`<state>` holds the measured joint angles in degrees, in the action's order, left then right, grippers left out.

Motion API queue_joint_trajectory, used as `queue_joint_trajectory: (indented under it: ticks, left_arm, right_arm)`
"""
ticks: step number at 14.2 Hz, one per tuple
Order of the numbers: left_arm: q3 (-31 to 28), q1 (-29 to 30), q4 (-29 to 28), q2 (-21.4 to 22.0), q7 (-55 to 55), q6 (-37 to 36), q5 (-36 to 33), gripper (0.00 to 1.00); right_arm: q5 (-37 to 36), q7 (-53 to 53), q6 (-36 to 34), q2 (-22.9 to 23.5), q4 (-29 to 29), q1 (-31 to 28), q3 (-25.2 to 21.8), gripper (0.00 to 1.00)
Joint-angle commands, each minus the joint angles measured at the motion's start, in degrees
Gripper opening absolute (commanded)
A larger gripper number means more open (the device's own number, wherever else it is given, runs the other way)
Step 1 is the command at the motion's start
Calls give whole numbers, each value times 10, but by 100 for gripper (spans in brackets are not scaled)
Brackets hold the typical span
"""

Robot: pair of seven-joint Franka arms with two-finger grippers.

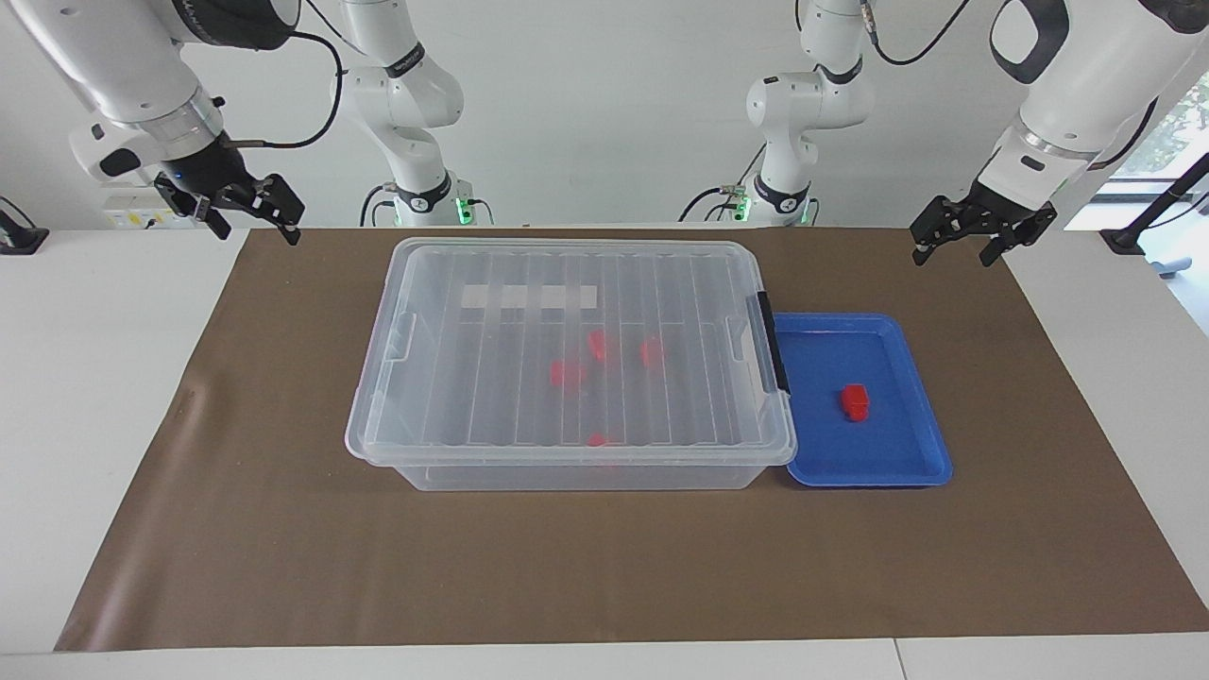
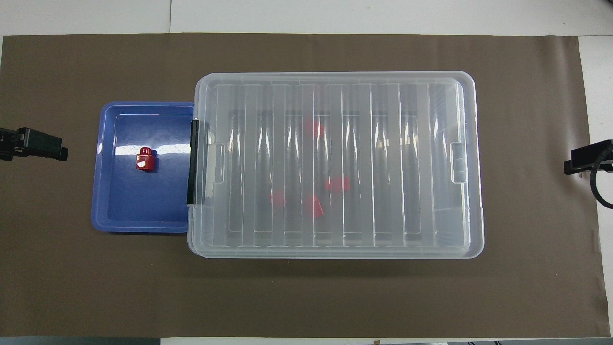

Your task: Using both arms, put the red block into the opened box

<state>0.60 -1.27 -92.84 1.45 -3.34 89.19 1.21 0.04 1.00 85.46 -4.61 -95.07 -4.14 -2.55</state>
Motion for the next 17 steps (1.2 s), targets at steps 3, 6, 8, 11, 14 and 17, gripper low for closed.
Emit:
queue_joint_trajectory:
  ticks: [3, 6, 8, 11, 14, 17]
  left_arm:
    - [-2, -7, -16, 15, 0, 15, -1, 100]
    - [-2, -8, -18, 16, 0, 27, -1, 100]
    - [-2, -9, -18, 16, 0, 26, -1, 100]
    - [-2, -9, -20, 19, 0, 24, -3, 100]
    - [-2, -8, -21, 19, 0, 24, -9, 100]
    - [-2, -9, -21, 19, 0, 26, -14, 100]
  right_arm:
    - [1, -6, -4, 3, 7, -3, 3, 100]
    - [2, -11, -5, 0, 7, -7, -5, 100]
    - [1, -12, -6, -2, -1, 0, 0, 100]
    - [17, -8, 43, -2, -9, 11, 4, 100]
    - [17, -3, 73, 15, -15, 39, 4, 100]
    - [11, 26, 102, 45, -18, 66, 4, 100]
